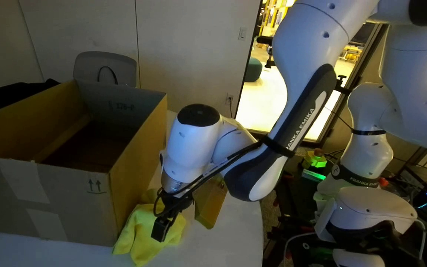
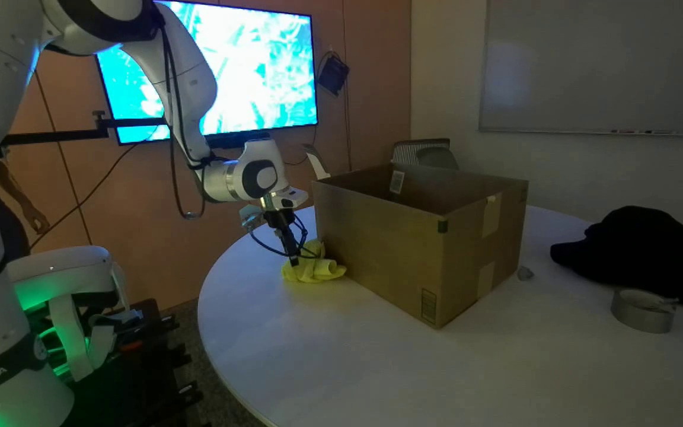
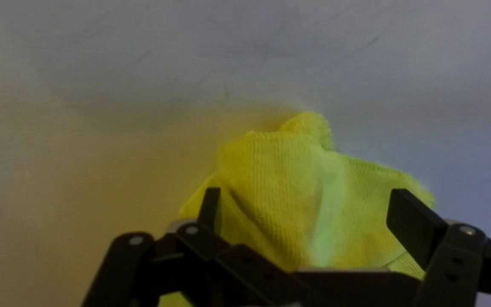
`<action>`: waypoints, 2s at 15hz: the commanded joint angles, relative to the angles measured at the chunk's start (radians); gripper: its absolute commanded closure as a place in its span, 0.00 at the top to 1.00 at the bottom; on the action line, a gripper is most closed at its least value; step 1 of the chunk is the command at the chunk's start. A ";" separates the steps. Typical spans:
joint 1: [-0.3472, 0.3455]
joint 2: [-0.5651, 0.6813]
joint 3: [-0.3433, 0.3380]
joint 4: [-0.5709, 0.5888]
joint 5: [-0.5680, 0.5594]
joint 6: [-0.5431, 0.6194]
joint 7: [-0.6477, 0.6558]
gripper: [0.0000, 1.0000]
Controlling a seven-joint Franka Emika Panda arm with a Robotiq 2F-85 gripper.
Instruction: Put the marker on the towel and wrap it, then put the towel in the box
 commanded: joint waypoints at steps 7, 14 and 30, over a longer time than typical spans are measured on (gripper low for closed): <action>0.035 0.189 -0.073 0.070 0.088 0.160 -0.012 1.00; 0.047 0.182 -0.090 0.074 0.157 0.180 -0.012 0.71; -0.067 -0.120 -0.076 -0.190 0.141 0.091 -0.237 0.13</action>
